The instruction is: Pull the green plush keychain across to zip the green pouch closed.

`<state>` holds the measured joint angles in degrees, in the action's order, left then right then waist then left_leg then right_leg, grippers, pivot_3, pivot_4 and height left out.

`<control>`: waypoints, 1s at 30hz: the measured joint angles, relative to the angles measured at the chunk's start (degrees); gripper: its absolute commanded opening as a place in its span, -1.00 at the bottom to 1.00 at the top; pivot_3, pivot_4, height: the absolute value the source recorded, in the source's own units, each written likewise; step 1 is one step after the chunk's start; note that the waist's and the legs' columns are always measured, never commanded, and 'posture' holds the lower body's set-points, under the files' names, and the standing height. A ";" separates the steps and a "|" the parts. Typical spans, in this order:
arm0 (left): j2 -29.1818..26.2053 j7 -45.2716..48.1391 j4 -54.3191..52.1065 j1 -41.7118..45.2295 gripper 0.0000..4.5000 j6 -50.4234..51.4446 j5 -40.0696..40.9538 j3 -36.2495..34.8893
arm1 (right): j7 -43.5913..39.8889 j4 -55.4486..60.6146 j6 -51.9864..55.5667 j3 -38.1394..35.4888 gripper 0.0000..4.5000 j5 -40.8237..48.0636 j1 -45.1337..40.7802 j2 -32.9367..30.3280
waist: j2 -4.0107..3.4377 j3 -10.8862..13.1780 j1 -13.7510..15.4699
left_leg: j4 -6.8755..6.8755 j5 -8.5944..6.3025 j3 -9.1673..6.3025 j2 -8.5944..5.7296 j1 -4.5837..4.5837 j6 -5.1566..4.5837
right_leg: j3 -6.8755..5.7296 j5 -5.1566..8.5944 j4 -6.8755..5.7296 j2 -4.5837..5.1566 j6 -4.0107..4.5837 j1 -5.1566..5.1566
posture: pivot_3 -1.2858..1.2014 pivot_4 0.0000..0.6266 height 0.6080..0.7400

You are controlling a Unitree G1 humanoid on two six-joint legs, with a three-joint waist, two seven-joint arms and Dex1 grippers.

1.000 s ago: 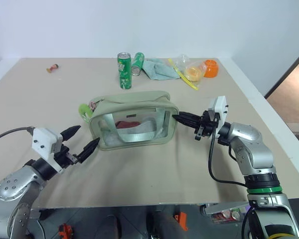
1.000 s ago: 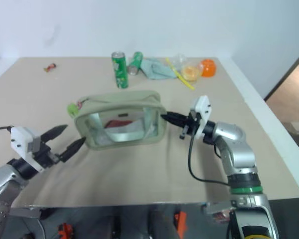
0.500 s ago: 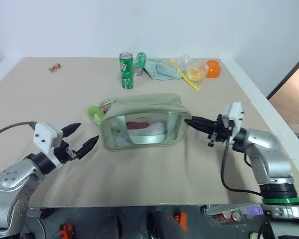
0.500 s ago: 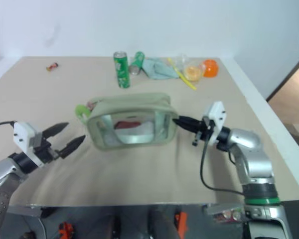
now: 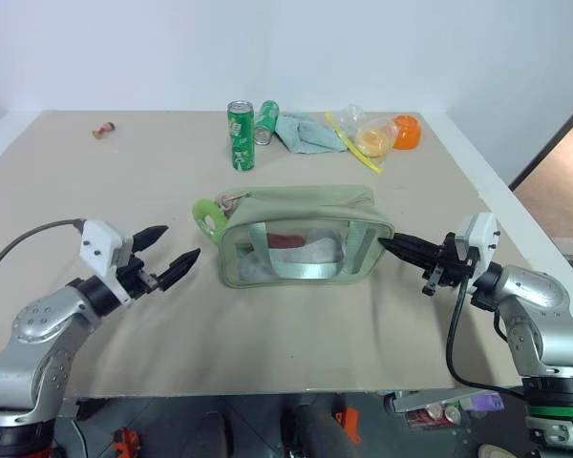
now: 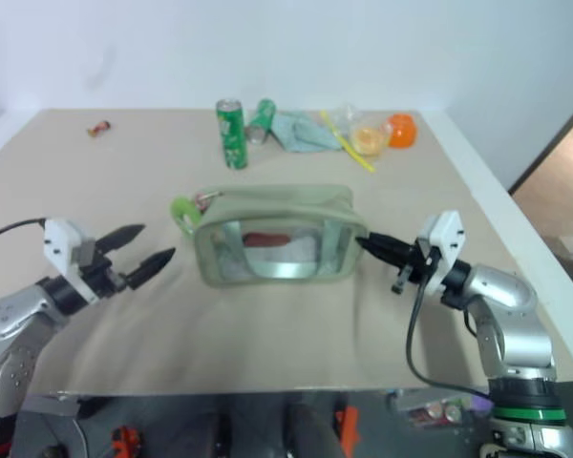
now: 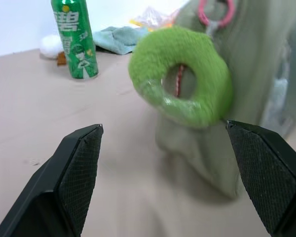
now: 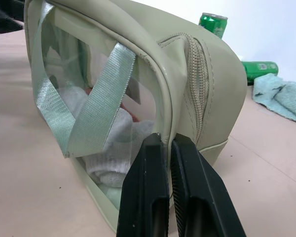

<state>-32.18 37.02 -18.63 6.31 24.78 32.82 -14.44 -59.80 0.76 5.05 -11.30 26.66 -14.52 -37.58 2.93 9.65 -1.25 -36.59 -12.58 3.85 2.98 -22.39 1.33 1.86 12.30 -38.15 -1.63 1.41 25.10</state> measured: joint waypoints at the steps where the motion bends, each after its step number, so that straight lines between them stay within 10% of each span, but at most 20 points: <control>1: 0.01 -0.21 0.89 0.70 0.85 0.39 -0.30 0.92 | 0.03 -0.01 -0.41 0.16 -1.00 -0.11 0.01 0.18 | 0.00 0.00 -0.12 | 0.01 0.00 0.01 0.00 0.01 0.00 | 0.02 0.00 0.00 -0.01 0.00 0.00 | 0.03 -0.52 1.00; 24: 1.72 4.60 15.14 15.37 0.85 -7.50 -6.50 5.33 | 1.49 -0.42 -2.76 2.03 -1.00 -1.76 -0.61 0.99 | 0.00 0.00 -0.55 | 0.02 0.01 -0.01 0.06 0.12 0.00 | 0.01 -0.02 -0.03 -0.13 0.02 -0.08 | 0.03 -0.52 1.00; 30: 1.72 6.23 17.60 16.56 0.04 -8.36 -6.91 5.39 | 2.23 0.35 -1.89 2.28 -1.00 -2.11 -0.66 0.98 | 0.00 0.00 -0.59 | 0.02 0.01 -0.01 0.07 0.12 0.01 | 0.01 -0.02 -0.03 -0.14 0.01 -0.08 | 0.03 -0.52 1.00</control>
<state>-30.46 43.24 -1.03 22.87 16.42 25.91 -9.05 -57.57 1.10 3.16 -9.03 24.55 -15.18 -36.61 2.93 9.65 -1.84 -36.57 -12.57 3.84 3.05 -22.27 1.33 1.87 12.27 -38.18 -1.77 1.42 25.03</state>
